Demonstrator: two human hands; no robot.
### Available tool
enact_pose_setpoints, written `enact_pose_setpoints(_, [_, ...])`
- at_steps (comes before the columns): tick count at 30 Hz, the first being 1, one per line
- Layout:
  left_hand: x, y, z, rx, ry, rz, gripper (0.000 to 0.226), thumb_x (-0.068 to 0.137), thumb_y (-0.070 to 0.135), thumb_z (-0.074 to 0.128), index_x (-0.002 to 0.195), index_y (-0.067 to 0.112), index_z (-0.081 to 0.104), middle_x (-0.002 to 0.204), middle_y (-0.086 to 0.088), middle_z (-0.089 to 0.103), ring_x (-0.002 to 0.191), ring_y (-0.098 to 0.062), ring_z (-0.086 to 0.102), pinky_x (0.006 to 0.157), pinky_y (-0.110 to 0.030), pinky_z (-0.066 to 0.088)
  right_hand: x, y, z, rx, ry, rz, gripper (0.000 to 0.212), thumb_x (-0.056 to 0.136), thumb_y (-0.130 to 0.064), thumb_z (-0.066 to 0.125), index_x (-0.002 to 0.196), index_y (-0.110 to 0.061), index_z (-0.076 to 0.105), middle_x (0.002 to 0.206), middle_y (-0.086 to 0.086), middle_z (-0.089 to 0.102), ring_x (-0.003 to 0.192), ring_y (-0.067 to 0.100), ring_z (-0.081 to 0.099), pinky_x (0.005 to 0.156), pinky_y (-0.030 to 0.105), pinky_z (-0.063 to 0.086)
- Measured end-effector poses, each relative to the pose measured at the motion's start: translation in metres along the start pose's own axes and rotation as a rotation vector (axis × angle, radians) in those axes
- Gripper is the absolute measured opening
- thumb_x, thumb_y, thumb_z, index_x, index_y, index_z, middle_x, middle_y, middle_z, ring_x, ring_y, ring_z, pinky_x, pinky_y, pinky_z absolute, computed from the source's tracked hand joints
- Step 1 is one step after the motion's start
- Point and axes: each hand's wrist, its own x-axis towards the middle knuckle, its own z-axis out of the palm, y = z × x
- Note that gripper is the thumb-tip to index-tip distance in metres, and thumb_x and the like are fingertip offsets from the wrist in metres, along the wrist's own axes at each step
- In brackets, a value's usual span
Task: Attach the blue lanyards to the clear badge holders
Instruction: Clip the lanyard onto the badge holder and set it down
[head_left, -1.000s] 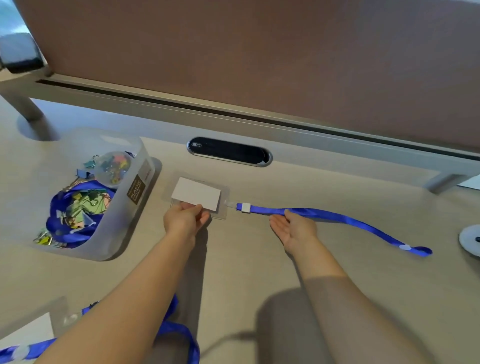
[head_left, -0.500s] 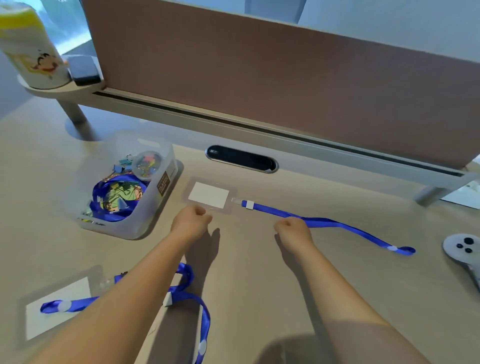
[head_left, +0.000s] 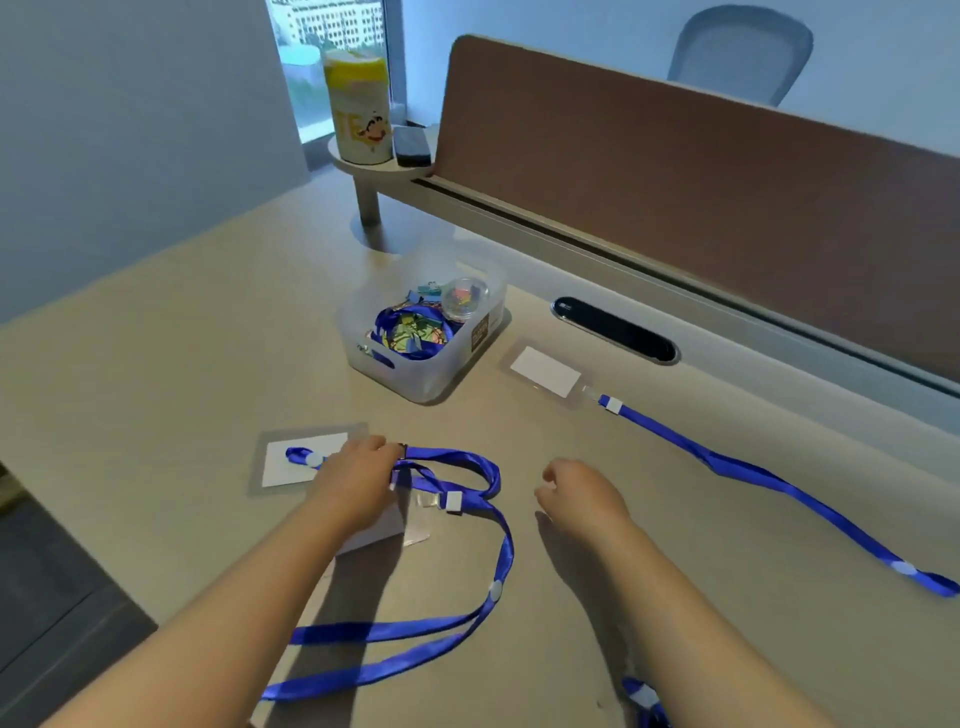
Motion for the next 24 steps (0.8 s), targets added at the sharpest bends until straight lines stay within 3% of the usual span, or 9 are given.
enact_pose_setpoints(5, [0.001, -0.048, 0.014, 0.142, 0.063, -0.073, 0.044, 0.088, 0.023, 0.049, 0.131, 0.017, 0.038, 0.135, -0.008, 0.044, 0.121, -0.027, 0.043, 0.097, -0.035, 0.041, 0.002, -0.022, 0.016, -0.052, 0.025, -0.055, 0.027, 0.091, -0.017, 0.044, 0.113, -0.008, 0.057, 0.112, 0.010, 0.060, 0.100, 0.027, 0.058, 0.085, 0.036, 0.048])
enact_pose_setpoints(9, [0.003, -0.076, 0.020, 0.069, 0.039, -0.058, 0.032, 0.087, 0.024, 0.049, 0.119, 0.019, 0.047, 0.119, -0.004, 0.052, 0.106, -0.027, 0.050, 0.084, -0.036, 0.048, 0.010, -0.040, 0.020, -0.081, 0.025, -0.087, 0.024, 0.090, -0.016, 0.041, 0.104, -0.007, 0.059, 0.092, 0.007, 0.053, 0.080, 0.023, 0.051, 0.067, 0.032, 0.042])
enact_pose_setpoints(14, [0.009, -0.086, 0.018, 0.233, 0.147, 0.014, 0.023, 0.089, 0.024, 0.045, 0.106, 0.017, 0.058, 0.111, -0.004, 0.062, 0.105, -0.027, 0.053, 0.086, -0.031, 0.038, 0.013, -0.057, 0.023, -0.079, 0.038, -0.114, 0.027, 0.093, -0.019, 0.040, 0.111, -0.008, 0.057, 0.101, 0.010, 0.058, 0.081, 0.022, 0.050, 0.066, 0.030, 0.039])
enact_pose_setpoints(18, [0.013, -0.091, 0.011, 0.227, 0.095, 0.020, 0.026, 0.091, 0.026, 0.042, 0.103, 0.013, 0.060, 0.109, -0.008, 0.062, 0.105, -0.028, 0.054, 0.086, -0.032, 0.038, 0.015, -0.069, 0.021, -0.060, 0.065, -0.113, 0.030, 0.093, -0.019, 0.042, 0.116, -0.009, 0.056, 0.111, 0.011, 0.059, 0.095, 0.026, 0.058, 0.077, 0.035, 0.048])
enact_pose_setpoints(20, [0.016, -0.091, 0.004, 0.113, 0.070, -0.003, 0.023, 0.089, 0.023, 0.046, 0.102, 0.012, 0.061, 0.108, -0.011, 0.062, 0.103, -0.030, 0.054, 0.085, -0.033, 0.040, 0.015, -0.075, 0.018, -0.042, 0.070, -0.114, 0.030, 0.093, -0.019, 0.042, 0.116, -0.009, 0.057, 0.112, 0.011, 0.059, 0.098, 0.027, 0.059, 0.082, 0.036, 0.049])
enact_pose_setpoints(22, [0.017, -0.086, -0.010, -0.192, 0.081, -0.060, 0.012, 0.089, 0.017, 0.048, 0.089, 0.012, 0.059, 0.096, -0.013, 0.061, 0.090, -0.030, 0.055, 0.076, -0.034, 0.040, 0.013, -0.081, 0.014, 0.000, 0.070, -0.122, 0.031, 0.093, -0.019, 0.041, 0.118, -0.009, 0.056, 0.118, 0.011, 0.059, 0.104, 0.027, 0.057, 0.086, 0.036, 0.048])
enact_pose_setpoints(24, [0.020, -0.078, -0.031, -0.522, 0.047, -0.102, 0.018, 0.090, 0.011, 0.047, 0.072, 0.016, 0.048, 0.082, -0.009, 0.058, 0.073, -0.025, 0.052, 0.064, -0.031, 0.039, 0.011, -0.088, 0.008, 0.083, 0.077, -0.133, 0.035, 0.093, -0.020, 0.043, 0.126, -0.011, 0.052, 0.129, 0.009, 0.055, 0.115, 0.025, 0.054, 0.094, 0.036, 0.046])
